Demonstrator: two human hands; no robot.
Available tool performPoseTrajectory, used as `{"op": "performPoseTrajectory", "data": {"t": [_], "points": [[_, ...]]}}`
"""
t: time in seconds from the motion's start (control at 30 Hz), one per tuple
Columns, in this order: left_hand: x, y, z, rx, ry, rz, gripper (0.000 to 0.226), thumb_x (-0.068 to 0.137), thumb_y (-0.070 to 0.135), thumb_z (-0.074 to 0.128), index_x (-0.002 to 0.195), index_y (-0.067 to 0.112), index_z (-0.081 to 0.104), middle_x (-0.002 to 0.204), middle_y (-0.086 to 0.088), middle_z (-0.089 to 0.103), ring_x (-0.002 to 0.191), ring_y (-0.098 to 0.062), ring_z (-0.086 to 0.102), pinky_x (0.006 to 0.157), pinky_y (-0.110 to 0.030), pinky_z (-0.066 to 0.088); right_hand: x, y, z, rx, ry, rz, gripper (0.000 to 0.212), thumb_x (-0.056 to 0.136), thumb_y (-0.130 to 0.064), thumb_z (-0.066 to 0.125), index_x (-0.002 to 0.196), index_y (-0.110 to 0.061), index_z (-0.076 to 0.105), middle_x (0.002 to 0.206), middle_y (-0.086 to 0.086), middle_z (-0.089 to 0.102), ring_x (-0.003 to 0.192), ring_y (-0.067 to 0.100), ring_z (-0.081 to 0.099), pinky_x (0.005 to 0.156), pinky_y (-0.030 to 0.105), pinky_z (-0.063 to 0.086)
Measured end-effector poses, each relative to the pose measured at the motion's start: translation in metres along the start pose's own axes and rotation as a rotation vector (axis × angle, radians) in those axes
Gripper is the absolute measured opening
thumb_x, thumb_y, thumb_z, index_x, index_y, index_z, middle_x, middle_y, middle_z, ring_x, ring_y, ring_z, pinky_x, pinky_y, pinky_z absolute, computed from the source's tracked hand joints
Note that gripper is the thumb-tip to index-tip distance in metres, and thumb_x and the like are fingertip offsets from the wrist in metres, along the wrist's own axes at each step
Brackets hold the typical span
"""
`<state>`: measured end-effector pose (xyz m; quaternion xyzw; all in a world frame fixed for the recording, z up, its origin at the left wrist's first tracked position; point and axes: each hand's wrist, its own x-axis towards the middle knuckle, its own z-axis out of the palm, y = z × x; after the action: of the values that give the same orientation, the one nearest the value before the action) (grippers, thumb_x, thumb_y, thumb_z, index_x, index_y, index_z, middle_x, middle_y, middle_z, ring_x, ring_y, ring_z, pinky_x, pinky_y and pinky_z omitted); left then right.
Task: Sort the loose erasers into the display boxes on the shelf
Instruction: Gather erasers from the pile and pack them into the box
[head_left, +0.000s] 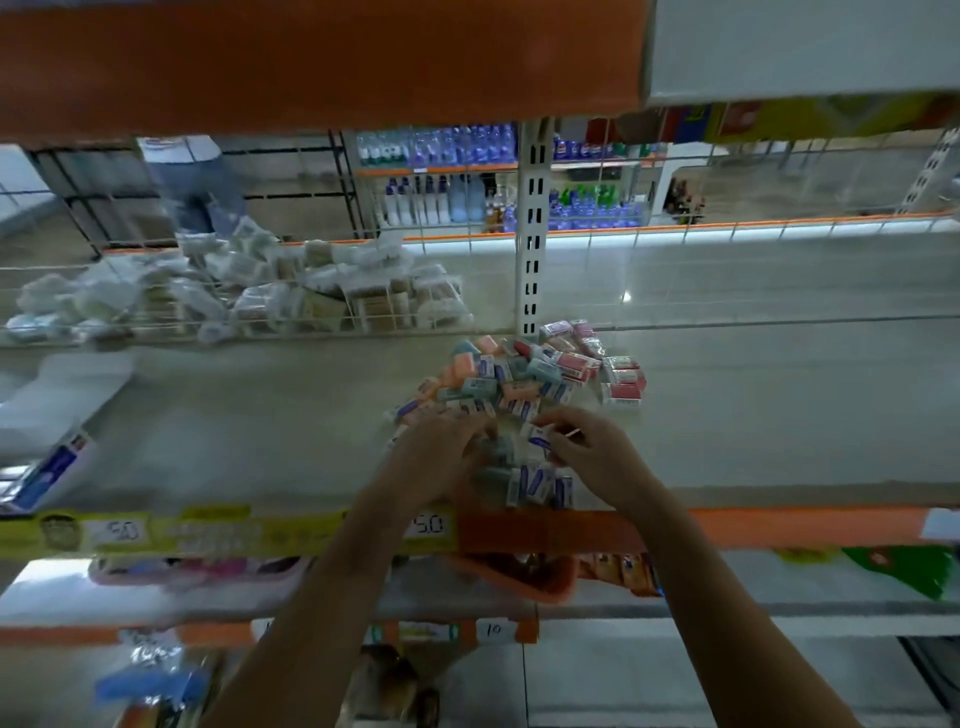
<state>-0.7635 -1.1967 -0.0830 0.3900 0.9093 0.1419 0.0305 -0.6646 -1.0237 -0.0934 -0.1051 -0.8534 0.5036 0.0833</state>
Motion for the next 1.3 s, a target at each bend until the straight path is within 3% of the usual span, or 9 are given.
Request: {"op": "performPoseTrajectory", "data": {"t": [0.17,0.33,0.5,0.6,0.7,0.8,1.07,1.23,1.3], "points": [[0.002,0.004,0.001,0.030,-0.013,-0.031,0.034,0.088,0.047,0.057,0.115,0.028,0.057,0.119,0.004,0.059,0.110,-0.014,0.048,0.085,-0.027,0.037,0.003,0.005,0.002,0.014,-0.004,0.036,0.020,0.095,-0.013,0.050,0.109,-0.018,0.062,0.094,0.001,0.062,0.080,0.010,0.063,0.065,0.018,0.051],[0.004,0.005,-0.001,0.010,0.024,0.019,0.027,0.092,0.033,0.054,0.118,0.024,0.060,0.114,0.003,0.061,0.104,-0.011,0.047,0.080,-0.021,0.031,0.006,0.003,0.000,0.074,-0.009,0.066,0.020,0.094,-0.008,0.049,0.103,-0.019,0.063,0.096,0.004,0.062,0.078,0.011,0.061,0.063,0.017,0.052],[-0.005,-0.001,-0.007,-0.392,0.104,-0.030,0.020,0.096,0.020,0.050,0.111,0.024,0.062,0.088,0.004,0.065,0.065,-0.004,0.060,0.061,-0.014,0.044,0.006,-0.007,0.001,0.153,-0.025,0.046,0.020,0.092,-0.003,0.050,0.095,-0.019,0.062,0.091,-0.002,0.060,0.076,0.008,0.059,0.064,0.014,0.050],[-0.018,-0.008,-0.013,-0.637,0.181,-0.068,0.025,0.097,0.015,0.048,0.097,0.038,0.059,0.099,0.004,0.064,0.074,-0.006,0.064,0.059,-0.017,0.050,0.003,-0.020,0.004,0.285,-0.070,0.022,0.023,0.091,0.000,0.051,0.091,-0.020,0.063,0.094,0.000,0.061,0.078,0.011,0.061,0.068,0.013,0.052],[-0.031,-0.018,-0.021,-0.712,0.207,-0.111,0.032,0.097,0.010,0.047,0.093,0.039,0.061,0.106,0.002,0.064,0.091,-0.017,0.063,0.073,-0.030,0.051,0.002,-0.034,0.013,0.408,-0.114,0.030,0.019,0.090,0.000,0.052,0.096,-0.013,0.065,0.099,0.009,0.061,0.082,0.015,0.062,0.071,0.017,0.054],[-0.052,-0.030,-0.033,-0.789,0.203,-0.167,0.019,0.094,0.016,0.052,0.097,0.033,0.061,0.086,0.012,0.062,0.072,0.003,0.059,0.062,-0.013,0.044,0.004,-0.048,0.031,0.463,-0.160,0.037,0.017,0.090,0.000,0.053,0.102,-0.007,0.064,0.092,0.007,0.063,0.079,0.014,0.064,0.074,0.019,0.055],[-0.134,-0.108,-0.065,-0.658,0.311,-0.336,0.030,0.085,0.014,0.068,0.100,0.038,0.057,0.093,-0.005,0.060,0.068,-0.001,0.049,0.065,-0.017,0.044,0.020,-0.106,0.118,0.313,-0.387,-0.133,0.031,0.080,0.005,0.066,0.090,-0.024,0.062,0.083,-0.003,0.065,0.068,0.000,0.063,0.064,0.014,0.049],[-0.202,-0.162,-0.095,-0.604,0.398,-0.434,0.030,0.082,0.010,0.070,0.106,0.025,0.062,0.092,-0.006,0.060,0.070,-0.005,0.050,0.068,-0.022,0.047,0.019,-0.161,0.199,0.185,-0.443,-0.247,0.038,0.076,0.005,0.070,0.085,-0.030,0.060,0.086,-0.003,0.066,0.077,0.017,0.064,0.076,0.035,0.054],[-0.230,-0.185,-0.109,-0.584,0.412,-0.458,0.032,0.081,0.009,0.070,0.104,0.028,0.061,0.092,-0.008,0.060,0.068,-0.002,0.051,0.066,-0.017,0.047,0.016,-0.183,0.233,0.108,-0.450,-0.305,0.033,0.077,0.002,0.070,0.086,-0.029,0.061,0.087,-0.004,0.067,0.076,0.015,0.064,0.074,0.032,0.053]]}}
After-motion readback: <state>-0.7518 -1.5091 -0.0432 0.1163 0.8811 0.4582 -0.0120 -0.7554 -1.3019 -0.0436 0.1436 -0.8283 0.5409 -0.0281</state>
